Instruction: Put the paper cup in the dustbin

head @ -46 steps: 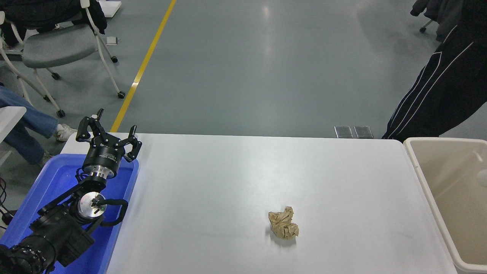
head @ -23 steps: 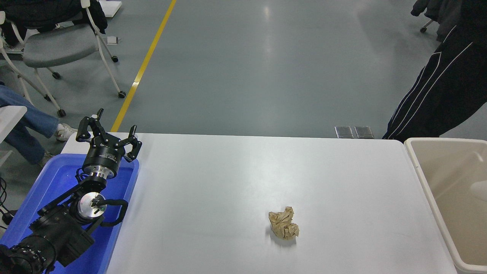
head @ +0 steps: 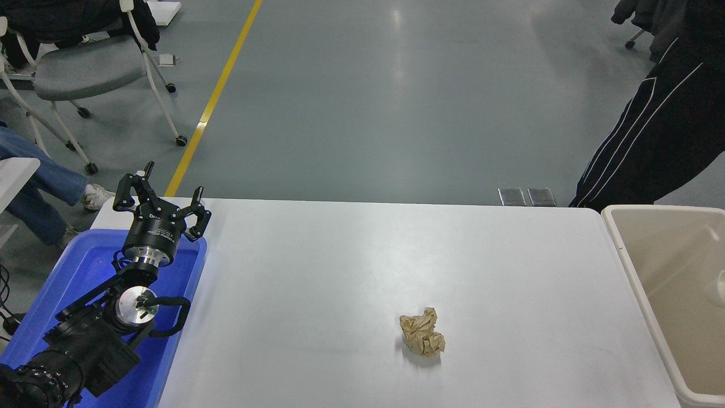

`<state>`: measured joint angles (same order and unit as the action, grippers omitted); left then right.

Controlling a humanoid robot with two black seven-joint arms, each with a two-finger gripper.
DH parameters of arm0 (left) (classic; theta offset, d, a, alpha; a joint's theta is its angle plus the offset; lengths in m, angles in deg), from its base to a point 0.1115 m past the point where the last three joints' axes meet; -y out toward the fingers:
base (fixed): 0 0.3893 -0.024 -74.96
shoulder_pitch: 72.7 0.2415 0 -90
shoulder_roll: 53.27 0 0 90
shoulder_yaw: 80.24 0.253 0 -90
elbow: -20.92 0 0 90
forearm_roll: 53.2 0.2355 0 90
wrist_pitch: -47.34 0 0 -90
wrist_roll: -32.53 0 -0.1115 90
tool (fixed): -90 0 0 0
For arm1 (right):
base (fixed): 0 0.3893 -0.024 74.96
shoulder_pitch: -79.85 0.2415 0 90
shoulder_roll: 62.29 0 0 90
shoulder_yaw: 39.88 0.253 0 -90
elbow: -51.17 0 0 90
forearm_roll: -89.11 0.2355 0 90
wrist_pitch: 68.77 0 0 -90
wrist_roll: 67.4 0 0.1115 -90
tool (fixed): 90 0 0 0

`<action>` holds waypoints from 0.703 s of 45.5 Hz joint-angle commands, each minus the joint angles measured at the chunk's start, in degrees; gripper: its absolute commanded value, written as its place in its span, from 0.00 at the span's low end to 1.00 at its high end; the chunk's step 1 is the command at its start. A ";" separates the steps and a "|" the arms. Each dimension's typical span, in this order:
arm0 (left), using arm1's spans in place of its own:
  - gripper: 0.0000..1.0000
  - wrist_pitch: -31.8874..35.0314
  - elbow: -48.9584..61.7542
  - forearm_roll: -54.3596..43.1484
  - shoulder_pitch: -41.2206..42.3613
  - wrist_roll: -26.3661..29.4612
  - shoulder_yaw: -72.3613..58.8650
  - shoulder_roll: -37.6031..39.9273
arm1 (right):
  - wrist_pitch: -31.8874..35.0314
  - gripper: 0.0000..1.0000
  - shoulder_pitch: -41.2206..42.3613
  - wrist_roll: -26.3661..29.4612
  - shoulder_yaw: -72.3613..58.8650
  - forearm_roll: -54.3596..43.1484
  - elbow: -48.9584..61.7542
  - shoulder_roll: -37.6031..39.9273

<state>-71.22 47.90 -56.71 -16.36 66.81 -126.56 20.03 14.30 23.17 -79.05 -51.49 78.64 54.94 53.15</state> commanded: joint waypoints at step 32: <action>1.00 0.00 0.00 0.00 0.00 0.00 0.00 0.00 | -0.37 0.99 0.96 -0.39 6.15 2.21 -0.43 -1.89</action>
<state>-71.22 47.90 -56.71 -16.36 66.81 -126.56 20.03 8.62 23.33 -79.01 -50.78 78.75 54.80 51.15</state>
